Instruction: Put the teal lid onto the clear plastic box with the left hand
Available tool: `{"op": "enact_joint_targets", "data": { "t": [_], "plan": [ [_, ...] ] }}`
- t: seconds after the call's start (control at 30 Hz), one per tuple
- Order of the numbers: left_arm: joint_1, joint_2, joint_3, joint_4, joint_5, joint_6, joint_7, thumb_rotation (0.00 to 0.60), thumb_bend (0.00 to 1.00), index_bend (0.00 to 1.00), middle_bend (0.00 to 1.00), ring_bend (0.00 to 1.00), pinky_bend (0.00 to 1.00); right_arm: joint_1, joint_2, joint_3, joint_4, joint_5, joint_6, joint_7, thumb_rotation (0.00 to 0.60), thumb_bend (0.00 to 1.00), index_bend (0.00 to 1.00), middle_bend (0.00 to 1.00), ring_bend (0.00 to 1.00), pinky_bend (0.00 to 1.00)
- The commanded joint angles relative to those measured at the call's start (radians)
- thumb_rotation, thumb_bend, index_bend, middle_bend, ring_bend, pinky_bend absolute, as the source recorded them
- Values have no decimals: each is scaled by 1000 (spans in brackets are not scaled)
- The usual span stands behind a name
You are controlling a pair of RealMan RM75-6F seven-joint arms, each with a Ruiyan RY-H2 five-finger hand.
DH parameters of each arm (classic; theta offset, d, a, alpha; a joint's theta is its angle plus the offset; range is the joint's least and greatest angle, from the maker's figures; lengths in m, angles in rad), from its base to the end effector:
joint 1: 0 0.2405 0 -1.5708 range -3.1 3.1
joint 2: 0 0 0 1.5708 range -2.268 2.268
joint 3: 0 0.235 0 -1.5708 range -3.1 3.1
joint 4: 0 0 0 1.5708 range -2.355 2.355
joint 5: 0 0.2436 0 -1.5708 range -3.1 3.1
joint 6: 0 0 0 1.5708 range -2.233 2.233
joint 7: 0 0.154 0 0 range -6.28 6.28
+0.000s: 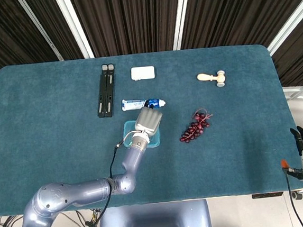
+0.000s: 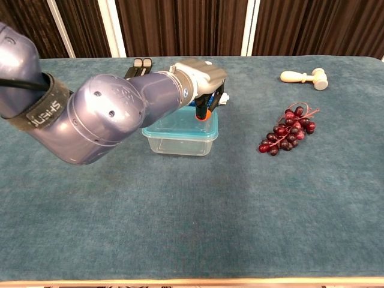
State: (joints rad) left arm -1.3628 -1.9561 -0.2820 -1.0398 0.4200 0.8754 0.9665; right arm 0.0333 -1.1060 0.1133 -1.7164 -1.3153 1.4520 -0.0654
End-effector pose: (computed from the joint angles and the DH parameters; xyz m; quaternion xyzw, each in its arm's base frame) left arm 0.0317 0.3980 -0.1496 -0.8104 -0.2555 -0.2553 0.4612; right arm -0.3146 -0.1875 0.1258 0.5193 -0.4453 0.3582 0.6354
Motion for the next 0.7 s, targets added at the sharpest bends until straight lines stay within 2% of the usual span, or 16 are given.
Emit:
{"op": "enact_joint_targets", "data": {
  "t": [0.03,0.47,0.7],
  "plan": [
    [2,-6,2,8,7,-4,-1,600,519,682,558,196,109,0,0,0,0,0,0,0,600,361,46,0,0,0],
    [10,-34,8,38,12,-17,14,600,519,682,555,196,109,0,2,0,-2,0,0,1,600,362,46,0,0,0],
    [19,-32,18,21,49,9,23,600,519,682,554,196,109,0,2,-1,-2,-1,-1,1,600,362,46,0,0,0]
  ]
}}
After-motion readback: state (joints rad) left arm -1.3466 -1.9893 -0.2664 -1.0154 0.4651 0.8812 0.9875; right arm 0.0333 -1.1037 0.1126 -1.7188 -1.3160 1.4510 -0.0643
